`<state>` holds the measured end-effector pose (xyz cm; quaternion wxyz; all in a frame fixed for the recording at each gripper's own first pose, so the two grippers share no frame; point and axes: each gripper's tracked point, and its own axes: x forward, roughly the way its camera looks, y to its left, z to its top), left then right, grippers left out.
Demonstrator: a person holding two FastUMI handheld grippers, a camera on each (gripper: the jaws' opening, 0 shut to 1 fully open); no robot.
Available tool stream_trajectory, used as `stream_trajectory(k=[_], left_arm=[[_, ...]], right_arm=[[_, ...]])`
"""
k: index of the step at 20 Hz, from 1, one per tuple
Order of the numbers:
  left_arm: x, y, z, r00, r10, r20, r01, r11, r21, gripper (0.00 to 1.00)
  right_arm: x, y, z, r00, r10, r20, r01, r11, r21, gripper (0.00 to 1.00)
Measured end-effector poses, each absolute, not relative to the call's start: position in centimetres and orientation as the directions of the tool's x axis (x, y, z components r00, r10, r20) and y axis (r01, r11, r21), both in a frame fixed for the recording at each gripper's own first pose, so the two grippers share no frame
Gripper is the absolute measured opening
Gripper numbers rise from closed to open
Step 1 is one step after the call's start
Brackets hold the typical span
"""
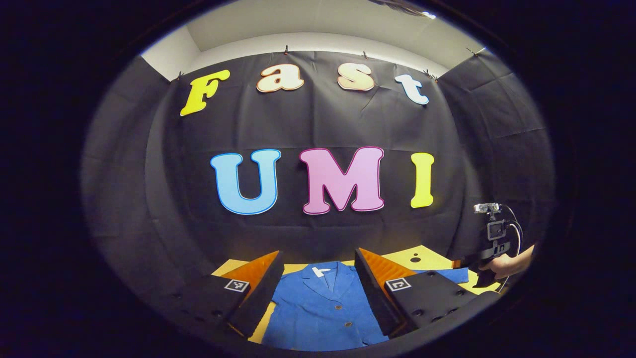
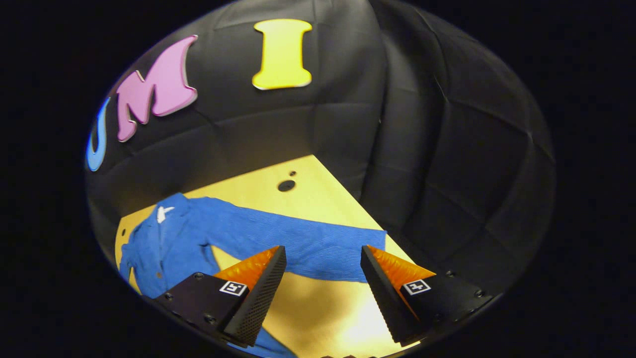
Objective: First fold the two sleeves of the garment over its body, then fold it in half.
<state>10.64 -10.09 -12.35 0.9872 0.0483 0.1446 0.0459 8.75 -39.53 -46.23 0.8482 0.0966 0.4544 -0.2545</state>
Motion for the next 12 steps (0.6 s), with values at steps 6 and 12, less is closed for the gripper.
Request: stream_trajectory(k=[6, 12], left_arm=[[10.8, -11.8, -12.1, 0.945, 0.102, -0.310, -0.058, 0.987, 0.149, 0.82], [10.7, -11.6, -13.0, 0.930, 0.123, -0.346, -0.074, 0.986, 0.151, 0.82]], right_arm=[[4.5, -43.2, -52.9, 0.213, -0.325, -0.921, 0.628, 0.768, -0.126, 0.98], [3.7, -44.6, -55.1, 0.128, -0.320, -0.939, 0.698, 0.702, -0.144, 0.97]])
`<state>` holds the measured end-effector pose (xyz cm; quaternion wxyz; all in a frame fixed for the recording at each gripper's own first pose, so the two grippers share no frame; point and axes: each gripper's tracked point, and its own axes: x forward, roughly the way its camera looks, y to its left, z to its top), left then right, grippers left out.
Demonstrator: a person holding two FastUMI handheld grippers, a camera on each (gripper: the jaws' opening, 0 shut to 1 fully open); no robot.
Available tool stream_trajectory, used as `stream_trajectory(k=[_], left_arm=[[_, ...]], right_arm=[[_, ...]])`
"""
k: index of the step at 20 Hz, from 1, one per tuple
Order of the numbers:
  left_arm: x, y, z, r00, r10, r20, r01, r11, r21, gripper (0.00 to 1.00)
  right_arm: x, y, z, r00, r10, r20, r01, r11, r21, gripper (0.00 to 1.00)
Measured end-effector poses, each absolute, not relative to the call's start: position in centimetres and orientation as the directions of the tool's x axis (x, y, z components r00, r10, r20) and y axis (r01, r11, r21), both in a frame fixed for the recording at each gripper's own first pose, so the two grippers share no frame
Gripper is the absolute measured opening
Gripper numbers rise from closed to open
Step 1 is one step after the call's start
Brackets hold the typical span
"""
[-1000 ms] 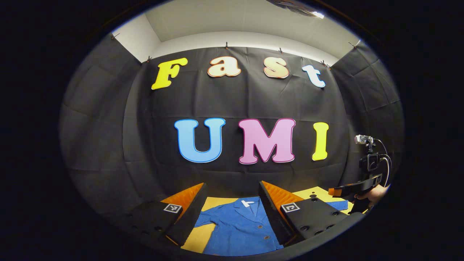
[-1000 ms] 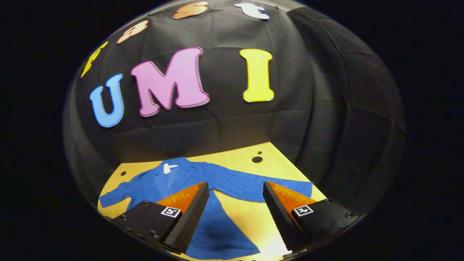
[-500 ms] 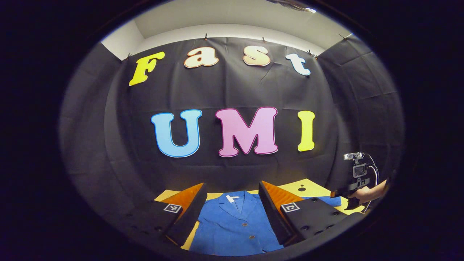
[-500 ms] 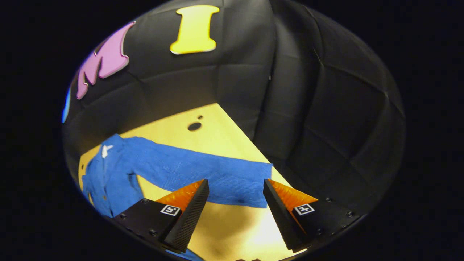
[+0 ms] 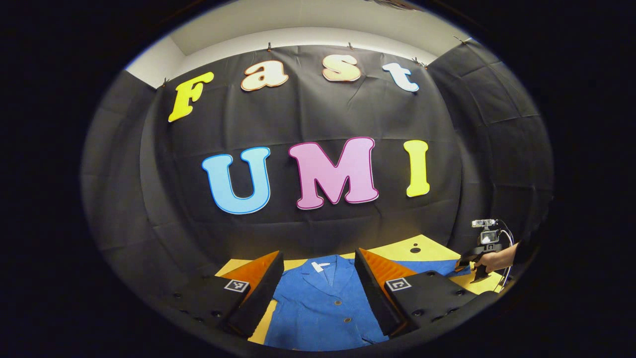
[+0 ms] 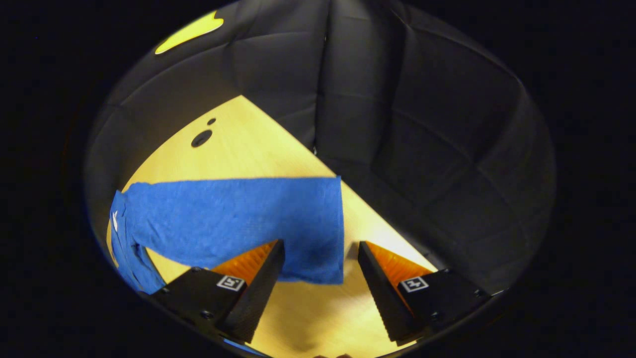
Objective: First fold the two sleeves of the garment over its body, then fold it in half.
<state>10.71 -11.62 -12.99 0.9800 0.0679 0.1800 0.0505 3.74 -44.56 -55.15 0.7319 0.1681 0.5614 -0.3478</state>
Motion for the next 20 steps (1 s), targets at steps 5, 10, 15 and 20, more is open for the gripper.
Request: stream_trajectory(k=[5, 10, 15, 20], left_arm=[[10.8, -11.2, -12.6, 0.931, 0.143, -0.337, -0.097, 0.984, 0.147, 0.82], [10.5, -11.0, -12.8, 0.931, 0.139, -0.337, -0.096, 0.985, 0.142, 0.82], [9.8, -10.0, -13.5, 0.923, 0.154, -0.353, -0.119, 0.986, 0.120, 0.82], [7.9, -6.7, -13.6, 0.909, 0.213, -0.359, -0.202, 0.977, 0.067, 0.82]], right_arm=[[4.1, -45.4, -55.0, 0.096, -0.317, -0.944, 0.744, 0.653, -0.143, 0.69], [5.1, -43.9, -55.3, 0.175, -0.207, -0.963, 0.707, 0.707, -0.024, 0.11], [8.1, -41.3, -54.6, 0.259, -0.187, -0.948, 0.652, 0.758, 0.029, 0.06], [14.9, -37.6, -49.3, 0.424, -0.178, -0.888, 0.561, 0.821, 0.103, 0.05]])
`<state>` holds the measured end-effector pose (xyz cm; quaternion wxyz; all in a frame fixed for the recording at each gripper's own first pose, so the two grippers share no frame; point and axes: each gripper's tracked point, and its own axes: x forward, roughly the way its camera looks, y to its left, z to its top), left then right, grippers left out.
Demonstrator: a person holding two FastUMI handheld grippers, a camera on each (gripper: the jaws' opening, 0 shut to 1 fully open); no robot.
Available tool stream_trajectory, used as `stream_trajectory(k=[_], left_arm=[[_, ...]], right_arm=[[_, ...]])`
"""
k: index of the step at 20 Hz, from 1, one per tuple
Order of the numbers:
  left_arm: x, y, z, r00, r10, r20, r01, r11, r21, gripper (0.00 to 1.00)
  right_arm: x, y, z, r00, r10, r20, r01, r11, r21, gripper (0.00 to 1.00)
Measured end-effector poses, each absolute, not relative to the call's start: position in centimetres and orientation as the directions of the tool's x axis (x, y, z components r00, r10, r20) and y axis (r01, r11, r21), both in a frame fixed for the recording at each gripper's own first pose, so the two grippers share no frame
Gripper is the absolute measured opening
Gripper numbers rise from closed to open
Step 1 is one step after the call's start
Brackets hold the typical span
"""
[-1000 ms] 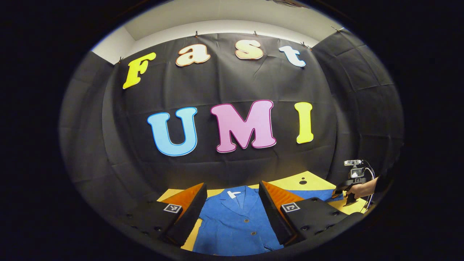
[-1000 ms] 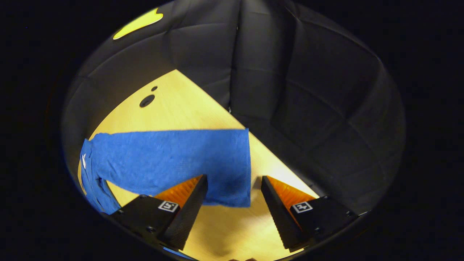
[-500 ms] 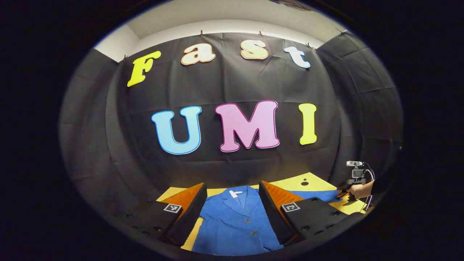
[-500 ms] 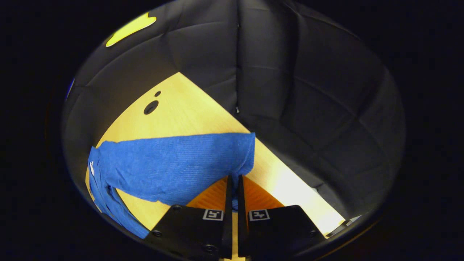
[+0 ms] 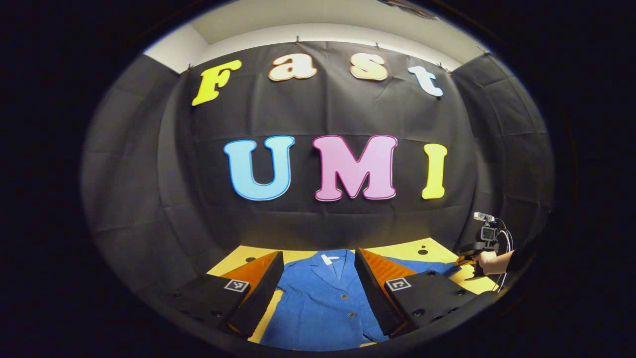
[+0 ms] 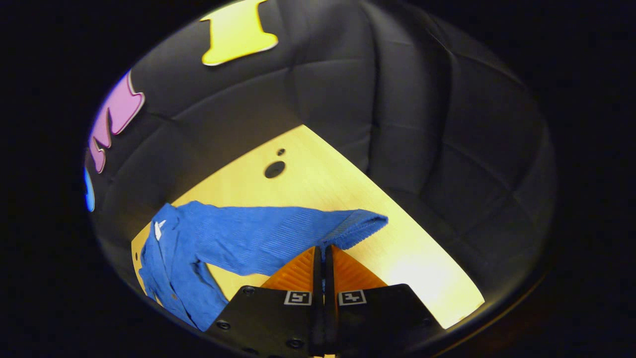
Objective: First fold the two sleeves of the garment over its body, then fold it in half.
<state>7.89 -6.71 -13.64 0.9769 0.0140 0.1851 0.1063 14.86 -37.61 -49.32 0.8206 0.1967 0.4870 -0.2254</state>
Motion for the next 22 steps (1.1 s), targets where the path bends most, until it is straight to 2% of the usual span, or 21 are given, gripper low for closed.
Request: stream_trajectory(k=[4, 10, 14, 20, 22], left_arm=[[5.8, -3.8, -13.1, 0.896, 0.245, -0.371, -0.242, 0.969, 0.057, 0.82], [1.4, 0.8, -12.4, 0.881, 0.302, -0.363, -0.295, 0.952, 0.078, 0.82], [-1.4, 3.8, -13.0, 0.859, 0.341, -0.382, -0.350, 0.935, 0.047, 0.82], [-4.3, 8.8, -15.2, 0.817, 0.392, -0.424, -0.444, 0.896, -0.028, 0.82], [-4.8, 9.5, -16.4, 0.814, 0.362, -0.455, -0.439, 0.895, -0.073, 0.80]], right_arm=[[19.2, -31.4, -46.4, 0.495, -0.121, -0.861, 0.449, 0.883, 0.134, 0.05], [24.1, -16.0, -44.1, 0.547, 0.053, -0.835, 0.296, 0.921, 0.253, 0.04], [26.1, -4.5, -44.0, 0.537, 0.168, -0.827, 0.173, 0.937, 0.303, 0.05], [26.2, 9.9, -45.8, 0.479, 0.309, -0.822, 0.077, 0.918, 0.390, 0.05], [25.7, 13.4, -47.1, 0.462, 0.343, -0.818, 0.054, 0.910, 0.412, 0.05]])
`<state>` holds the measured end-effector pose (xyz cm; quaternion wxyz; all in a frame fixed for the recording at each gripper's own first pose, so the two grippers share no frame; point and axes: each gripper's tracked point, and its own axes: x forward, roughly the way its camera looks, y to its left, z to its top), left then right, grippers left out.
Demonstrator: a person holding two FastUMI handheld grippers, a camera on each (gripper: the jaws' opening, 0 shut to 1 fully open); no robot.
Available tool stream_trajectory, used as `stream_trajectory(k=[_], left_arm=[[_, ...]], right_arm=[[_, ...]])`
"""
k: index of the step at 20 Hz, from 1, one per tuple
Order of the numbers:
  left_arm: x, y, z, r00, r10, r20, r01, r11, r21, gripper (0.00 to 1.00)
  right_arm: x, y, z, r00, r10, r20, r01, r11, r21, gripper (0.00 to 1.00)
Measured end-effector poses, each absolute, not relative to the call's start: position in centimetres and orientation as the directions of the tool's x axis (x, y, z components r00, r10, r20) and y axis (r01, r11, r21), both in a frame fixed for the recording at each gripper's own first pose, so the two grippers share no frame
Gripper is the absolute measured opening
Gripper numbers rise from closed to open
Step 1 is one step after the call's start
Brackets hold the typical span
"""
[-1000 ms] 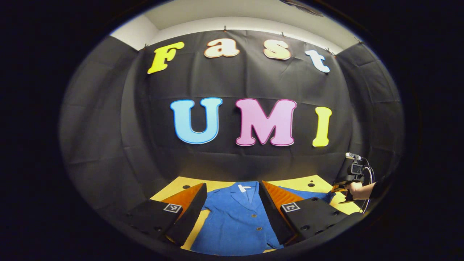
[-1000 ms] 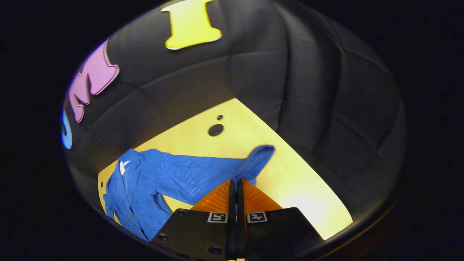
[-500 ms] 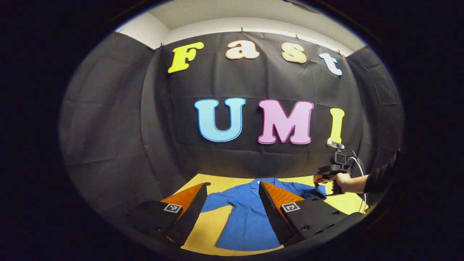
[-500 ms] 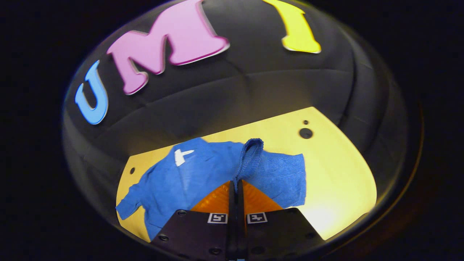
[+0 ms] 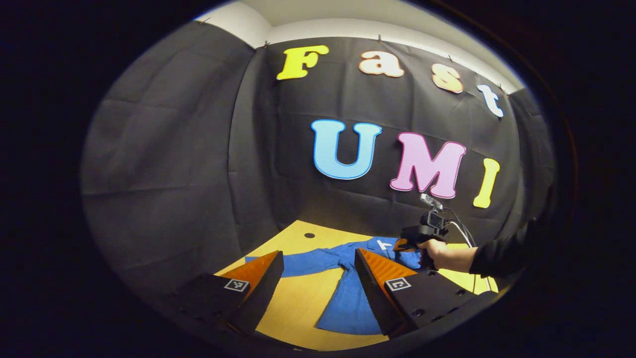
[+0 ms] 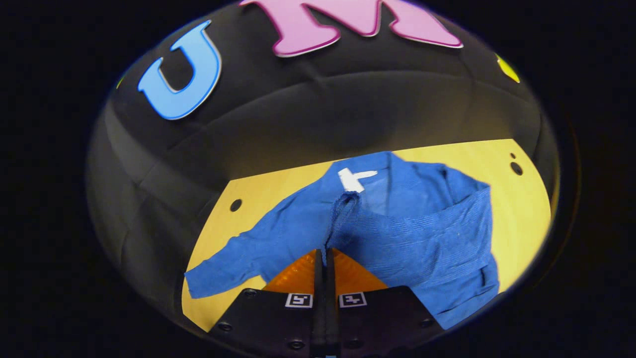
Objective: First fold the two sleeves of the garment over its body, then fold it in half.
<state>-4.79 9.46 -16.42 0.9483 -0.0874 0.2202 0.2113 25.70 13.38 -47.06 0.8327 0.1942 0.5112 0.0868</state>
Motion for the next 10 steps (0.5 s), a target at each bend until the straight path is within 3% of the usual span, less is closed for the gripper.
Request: stream_trajectory(k=[3, 6, 10], left_arm=[[-5.4, 11.6, -18.3, 0.805, 0.350, -0.479, -0.446, 0.889, -0.100, 0.80], [-5.5, 13.9, -19.4, 0.801, 0.364, -0.476, -0.486, 0.859, -0.160, 0.81], [-4.3, 17.7, -21.8, 0.773, 0.434, -0.464, -0.546, 0.827, -0.136, 0.82]], right_arm=[[25.8, 16.2, -49.3, 0.452, 0.356, -0.818, 0.100, 0.891, 0.443, 0.05], [25.6, 15.7, -50.1, 0.455, 0.333, -0.826, 0.120, 0.896, 0.428, 1.00], [26.6, 13.0, -45.7, 0.560, 0.295, -0.774, 0.063, 0.917, 0.394, 0.99]])
